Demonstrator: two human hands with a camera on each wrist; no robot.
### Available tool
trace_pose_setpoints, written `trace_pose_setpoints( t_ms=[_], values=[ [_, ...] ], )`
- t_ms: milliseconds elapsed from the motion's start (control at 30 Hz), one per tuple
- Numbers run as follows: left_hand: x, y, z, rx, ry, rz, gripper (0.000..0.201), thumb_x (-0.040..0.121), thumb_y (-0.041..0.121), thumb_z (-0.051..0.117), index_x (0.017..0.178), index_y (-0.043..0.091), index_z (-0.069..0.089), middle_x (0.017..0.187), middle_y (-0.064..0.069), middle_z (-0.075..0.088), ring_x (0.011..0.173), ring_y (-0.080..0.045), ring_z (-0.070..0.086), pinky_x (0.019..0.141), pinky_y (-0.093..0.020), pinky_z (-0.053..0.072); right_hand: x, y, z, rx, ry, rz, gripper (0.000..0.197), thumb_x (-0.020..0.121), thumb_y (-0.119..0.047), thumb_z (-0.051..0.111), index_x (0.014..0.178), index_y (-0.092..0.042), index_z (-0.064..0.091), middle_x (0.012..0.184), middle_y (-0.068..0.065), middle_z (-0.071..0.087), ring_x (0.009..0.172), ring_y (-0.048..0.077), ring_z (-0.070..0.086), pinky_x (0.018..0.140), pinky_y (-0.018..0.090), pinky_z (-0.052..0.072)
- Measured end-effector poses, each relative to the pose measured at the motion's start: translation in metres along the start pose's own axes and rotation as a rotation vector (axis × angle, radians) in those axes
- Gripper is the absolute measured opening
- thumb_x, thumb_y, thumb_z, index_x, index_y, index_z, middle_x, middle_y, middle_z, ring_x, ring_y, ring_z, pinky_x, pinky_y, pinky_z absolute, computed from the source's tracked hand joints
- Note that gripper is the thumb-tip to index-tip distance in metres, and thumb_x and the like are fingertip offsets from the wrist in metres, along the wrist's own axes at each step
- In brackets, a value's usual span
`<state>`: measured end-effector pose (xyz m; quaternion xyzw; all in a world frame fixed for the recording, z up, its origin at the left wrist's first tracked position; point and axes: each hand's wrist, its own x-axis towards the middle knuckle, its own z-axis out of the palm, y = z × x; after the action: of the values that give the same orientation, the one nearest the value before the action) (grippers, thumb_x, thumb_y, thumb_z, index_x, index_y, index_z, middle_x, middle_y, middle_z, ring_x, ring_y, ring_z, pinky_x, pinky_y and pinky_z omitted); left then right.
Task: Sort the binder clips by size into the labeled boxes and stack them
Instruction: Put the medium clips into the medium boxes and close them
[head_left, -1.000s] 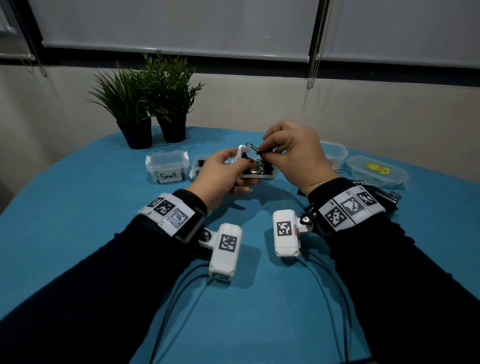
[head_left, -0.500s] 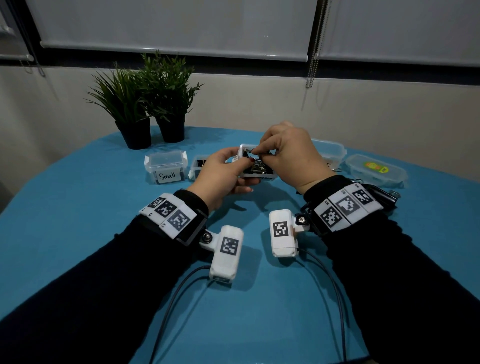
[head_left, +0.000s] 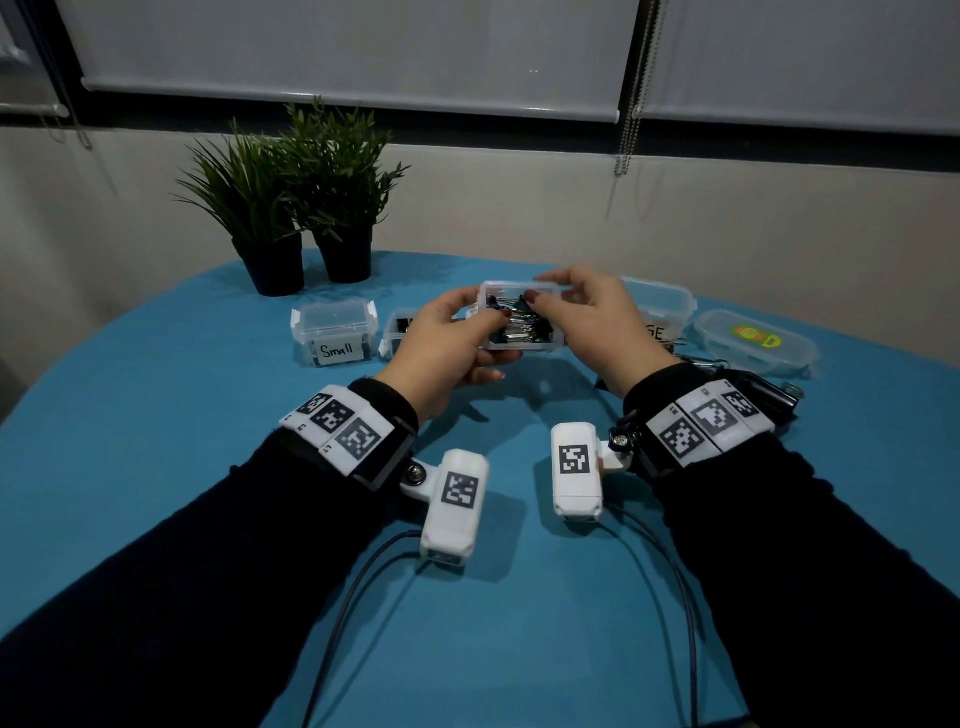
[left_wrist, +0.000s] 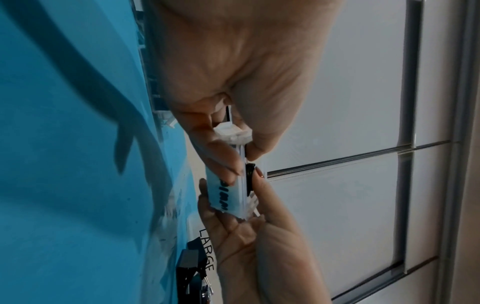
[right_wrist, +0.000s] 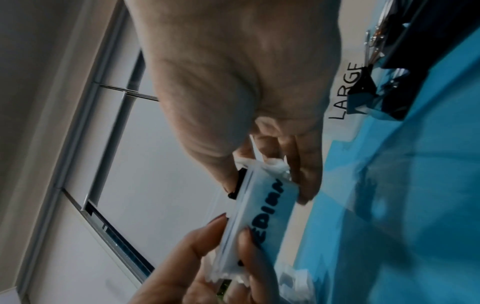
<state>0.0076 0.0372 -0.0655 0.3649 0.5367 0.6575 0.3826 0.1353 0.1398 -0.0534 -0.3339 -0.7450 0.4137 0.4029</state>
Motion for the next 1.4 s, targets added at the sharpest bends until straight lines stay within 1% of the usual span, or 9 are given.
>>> trace_pose_setpoints(
  t_ms=[133, 300, 533, 767, 867, 967, 1100, 1267, 1400],
  values=[
    [0.002, -0.002, -0.002, -0.005, 0.009, -0.055, 0.03, 0.099, 0.017, 0.062, 0.128, 0.014, 0.06, 0.093, -0.004, 0.074, 0.061, -0.015, 0.072, 0.04, -0.017, 0.044, -0.002, 0.003, 0.006, 0.111, -0.02, 0.12, 0.021, 0.094, -0.02, 0.069, 0.102, -0.001, 0.07, 0.102, 0.031, 0.07, 0.079, 0.032, 0.066, 0.069, 0.048, 0.059],
    [-0.002, 0.004, -0.006, 0.178, -0.086, -0.101, 0.034, 0.091, 0.025, 0.073, 0.122, 0.016, 0.062, 0.085, -0.001, 0.075, 0.064, -0.014, 0.072, 0.041, -0.018, 0.044, -0.002, 0.005, 0.003, 0.102, -0.023, 0.218, 0.019, 0.088, -0.024, 0.075, 0.086, -0.005, 0.073, 0.084, 0.021, 0.07, 0.074, 0.032, 0.066, 0.072, 0.058, 0.058],
    [0.001, 0.009, -0.024, 0.639, -0.138, -0.082, 0.057, 0.07, 0.033, 0.091, 0.12, 0.018, 0.066, 0.091, -0.005, 0.078, 0.072, -0.015, 0.075, 0.046, -0.018, 0.047, -0.006, 0.008, 0.002, 0.045, -0.099, 0.315, 0.017, 0.088, -0.021, 0.075, 0.083, -0.013, 0.062, 0.08, 0.012, 0.068, 0.069, 0.026, 0.066, 0.067, 0.047, 0.06],
    [-0.003, 0.02, -0.031, 0.878, -0.096, -0.142, 0.075, 0.056, 0.043, 0.096, 0.116, 0.013, 0.065, 0.094, 0.003, 0.074, 0.067, -0.007, 0.074, 0.051, -0.021, 0.041, -0.006, 0.01, -0.001, -0.223, -0.182, 0.27, 0.019, 0.087, -0.029, 0.076, 0.094, -0.012, 0.077, 0.088, 0.008, 0.074, 0.08, 0.02, 0.065, 0.076, 0.036, 0.057],
    [-0.005, 0.028, -0.038, 0.953, -0.093, -0.143, 0.068, 0.052, 0.043, 0.098, 0.109, 0.016, 0.071, 0.086, 0.003, 0.076, 0.062, -0.003, 0.073, 0.052, -0.021, 0.043, -0.009, 0.007, -0.001, -0.239, -0.224, 0.227, 0.031, 0.084, -0.045, 0.077, 0.101, -0.019, 0.075, 0.086, -0.003, 0.068, 0.08, 0.011, 0.06, 0.072, 0.027, 0.046],
    [-0.003, 0.039, -0.047, 1.017, -0.032, -0.089, 0.056, 0.052, 0.04, 0.099, 0.098, 0.02, 0.075, 0.083, 0.005, 0.075, 0.062, -0.005, 0.07, 0.054, -0.02, 0.043, -0.012, 0.005, 0.0, -0.179, -0.326, 0.211, 0.06, 0.066, -0.059, 0.085, 0.114, -0.026, 0.07, 0.101, -0.001, 0.073, 0.094, 0.012, 0.068, 0.089, 0.029, 0.051],
    [0.004, 0.039, -0.059, 1.023, 0.091, 0.007, 0.048, 0.063, 0.029, 0.096, 0.105, 0.021, 0.074, 0.083, 0.006, 0.063, 0.07, -0.01, 0.058, 0.057, -0.023, 0.04, -0.016, 0.002, -0.004, -0.217, -0.496, 0.213, 0.078, 0.057, -0.032, 0.098, 0.126, -0.029, 0.062, 0.112, 0.001, 0.074, 0.101, 0.019, 0.072, 0.097, 0.035, 0.055],
    [0.01, 0.029, -0.063, 1.231, 0.168, 0.042, 0.025, 0.089, 0.014, 0.071, 0.113, 0.02, 0.075, 0.09, 0.005, 0.058, 0.081, -0.017, 0.054, 0.071, -0.027, 0.04, -0.021, -0.006, -0.005, -0.233, -0.479, 0.242, 0.066, 0.065, 0.001, 0.089, 0.123, -0.019, 0.062, 0.107, 0.009, 0.072, 0.082, 0.022, 0.071, 0.058, 0.028, 0.058],
    [0.016, 0.023, -0.066, 1.254, 0.177, 0.068, 0.02, 0.088, 0.007, 0.065, 0.092, 0.021, 0.078, 0.092, -0.001, 0.07, 0.082, -0.02, 0.058, 0.069, -0.027, 0.042, -0.016, -0.001, -0.003, -0.242, -0.385, 0.247, 0.063, 0.06, 0.003, 0.088, 0.115, -0.019, 0.066, 0.108, 0.011, 0.073, 0.091, 0.031, 0.072, 0.078, 0.042, 0.063]
  ],
)
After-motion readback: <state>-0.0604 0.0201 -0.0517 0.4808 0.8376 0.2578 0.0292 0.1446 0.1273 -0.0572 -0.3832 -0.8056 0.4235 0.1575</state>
